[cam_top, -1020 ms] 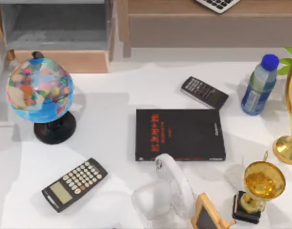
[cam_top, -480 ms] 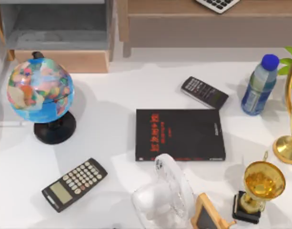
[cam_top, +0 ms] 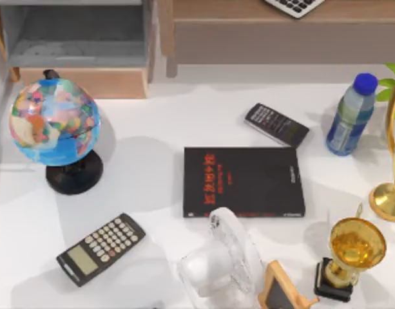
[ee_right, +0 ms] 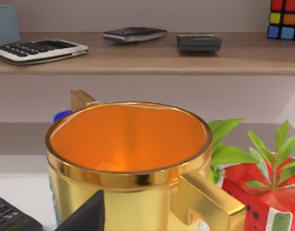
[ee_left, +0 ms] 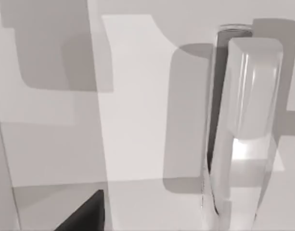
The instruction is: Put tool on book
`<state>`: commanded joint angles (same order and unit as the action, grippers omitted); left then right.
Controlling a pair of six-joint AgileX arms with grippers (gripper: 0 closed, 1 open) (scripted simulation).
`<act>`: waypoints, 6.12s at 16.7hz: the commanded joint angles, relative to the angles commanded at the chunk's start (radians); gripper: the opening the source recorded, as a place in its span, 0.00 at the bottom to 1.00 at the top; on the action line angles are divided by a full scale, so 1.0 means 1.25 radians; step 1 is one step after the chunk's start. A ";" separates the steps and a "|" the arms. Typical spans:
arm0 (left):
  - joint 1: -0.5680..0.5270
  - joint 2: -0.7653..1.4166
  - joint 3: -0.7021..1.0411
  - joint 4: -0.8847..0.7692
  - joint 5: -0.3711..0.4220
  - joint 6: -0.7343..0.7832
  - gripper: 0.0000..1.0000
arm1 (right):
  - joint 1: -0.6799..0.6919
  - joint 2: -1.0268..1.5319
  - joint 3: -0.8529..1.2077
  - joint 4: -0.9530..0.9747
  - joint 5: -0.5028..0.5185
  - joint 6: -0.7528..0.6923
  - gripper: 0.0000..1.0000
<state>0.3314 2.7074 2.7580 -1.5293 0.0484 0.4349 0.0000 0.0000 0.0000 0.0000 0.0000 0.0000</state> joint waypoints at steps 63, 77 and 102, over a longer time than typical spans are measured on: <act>-0.208 -0.407 -0.276 0.092 -0.204 -0.166 0.00 | 0.000 0.000 0.000 0.000 0.000 0.000 1.00; -0.835 -0.251 -0.351 0.142 -0.133 -0.882 0.00 | 0.000 0.000 0.000 0.000 0.000 0.000 1.00; -0.903 -0.194 -0.460 0.240 -0.099 -0.959 0.45 | 0.000 0.000 0.000 0.000 0.000 0.000 1.00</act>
<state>-0.7973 2.4647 2.1836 -1.2287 -0.0757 -0.7639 0.0000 0.0000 0.0000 0.0000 0.0000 0.0000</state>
